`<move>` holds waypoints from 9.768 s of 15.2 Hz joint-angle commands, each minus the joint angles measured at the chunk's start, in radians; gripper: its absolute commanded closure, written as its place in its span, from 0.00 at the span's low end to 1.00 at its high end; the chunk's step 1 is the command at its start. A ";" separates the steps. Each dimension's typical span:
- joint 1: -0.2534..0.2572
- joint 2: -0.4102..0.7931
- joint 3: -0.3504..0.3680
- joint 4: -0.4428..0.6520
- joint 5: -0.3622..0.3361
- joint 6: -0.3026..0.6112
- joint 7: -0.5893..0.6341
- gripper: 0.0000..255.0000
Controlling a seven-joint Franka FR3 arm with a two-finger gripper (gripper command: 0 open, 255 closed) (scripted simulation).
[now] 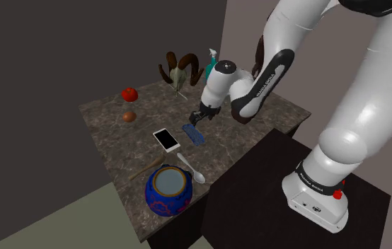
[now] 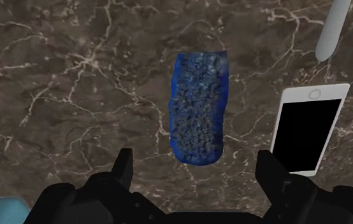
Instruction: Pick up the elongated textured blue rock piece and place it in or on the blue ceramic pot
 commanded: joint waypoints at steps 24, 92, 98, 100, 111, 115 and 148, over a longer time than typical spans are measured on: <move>0.248 0.298 -0.282 0.245 -0.423 0.111 0.460 1.00; -0.376 0.040 0.484 0.329 0.603 -0.529 -0.565 1.00; -0.404 -0.030 0.518 0.343 0.684 -0.593 -0.623 1.00; -0.398 -0.055 0.533 0.325 0.705 -0.595 -0.615 1.00; -0.279 -0.223 0.675 0.178 0.844 -0.575 -0.446 1.00; -0.227 -0.256 0.729 0.161 0.875 -0.582 -0.362 1.00; 0.048 0.079 0.735 0.203 0.375 -0.507 0.307 1.00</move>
